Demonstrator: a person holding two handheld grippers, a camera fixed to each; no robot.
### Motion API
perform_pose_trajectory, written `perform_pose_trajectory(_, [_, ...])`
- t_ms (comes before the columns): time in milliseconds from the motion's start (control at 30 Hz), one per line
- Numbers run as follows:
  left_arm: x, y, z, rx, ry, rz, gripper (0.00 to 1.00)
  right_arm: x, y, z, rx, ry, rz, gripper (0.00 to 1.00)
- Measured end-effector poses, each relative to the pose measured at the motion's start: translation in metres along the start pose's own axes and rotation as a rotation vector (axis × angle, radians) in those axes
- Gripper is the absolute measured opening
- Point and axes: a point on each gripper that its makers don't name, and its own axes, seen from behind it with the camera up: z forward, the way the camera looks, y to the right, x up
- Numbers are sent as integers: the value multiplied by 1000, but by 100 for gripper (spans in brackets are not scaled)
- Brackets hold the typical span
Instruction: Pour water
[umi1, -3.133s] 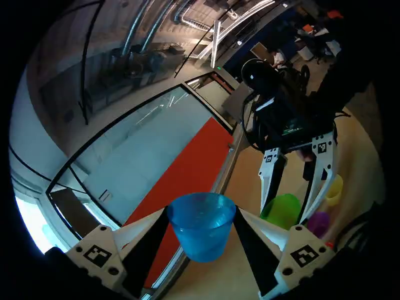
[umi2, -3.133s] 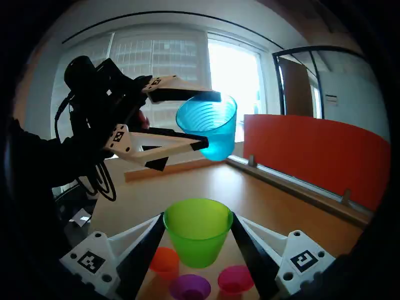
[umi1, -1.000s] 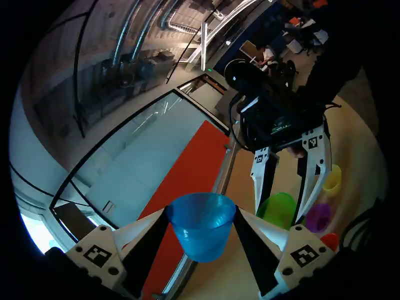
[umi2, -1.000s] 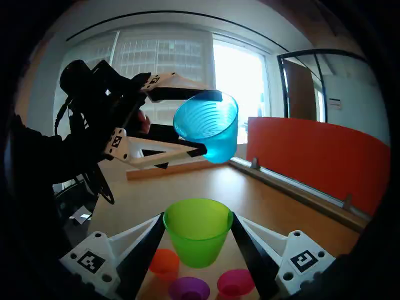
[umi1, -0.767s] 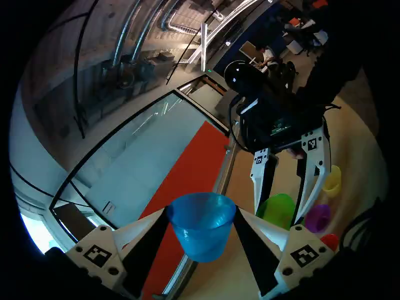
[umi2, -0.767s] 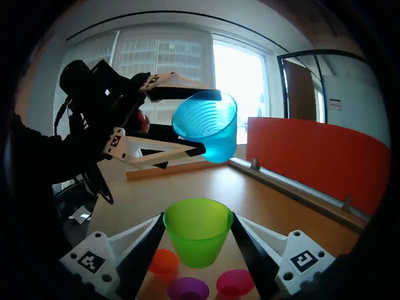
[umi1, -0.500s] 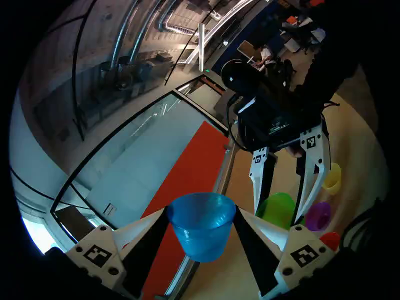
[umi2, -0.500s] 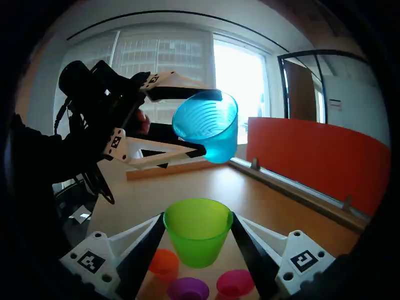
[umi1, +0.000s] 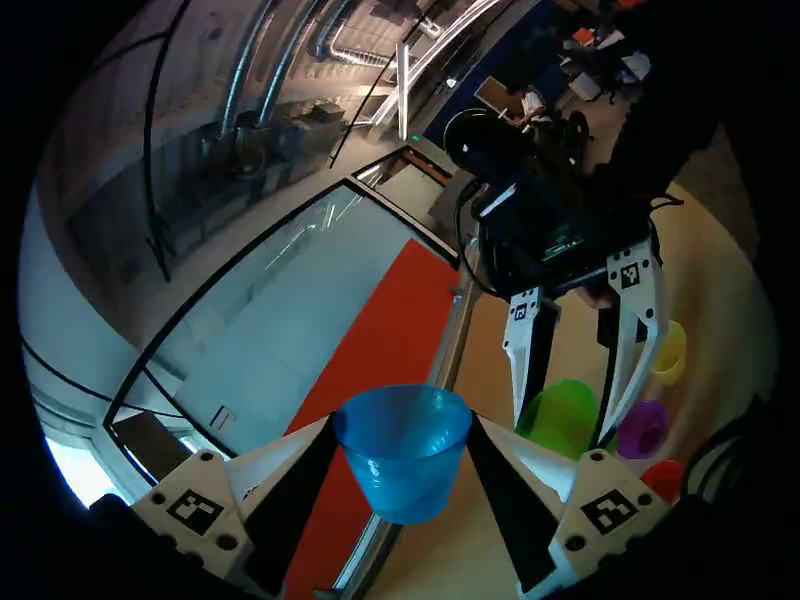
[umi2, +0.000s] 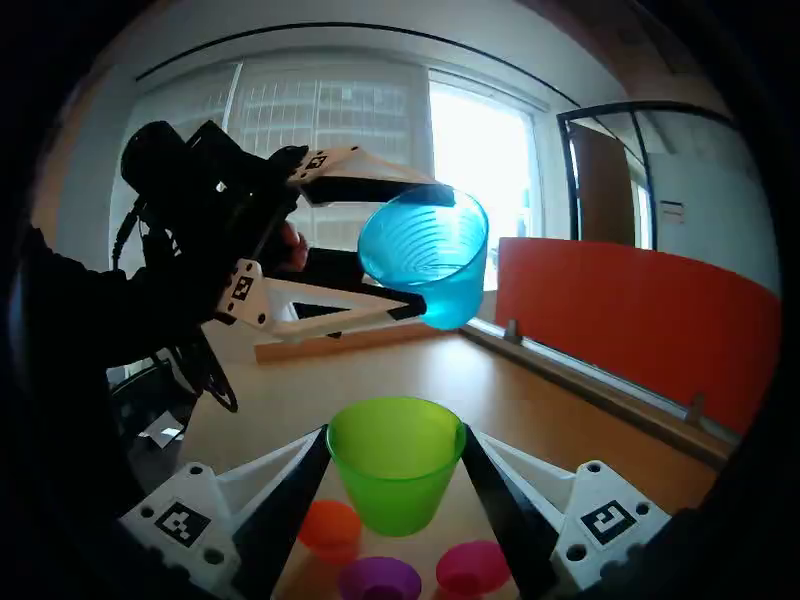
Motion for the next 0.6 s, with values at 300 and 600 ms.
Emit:
perform_pose_trajectory(300, [-3, -3, 1, 7, -7, 2, 89, 1, 0, 0, -4, 3, -5, 94])
perform_pose_trajectory(600, [-3, -3, 3, 8, -9, 22, 89, 3, -1, 0, -4, 4, -7, 94])
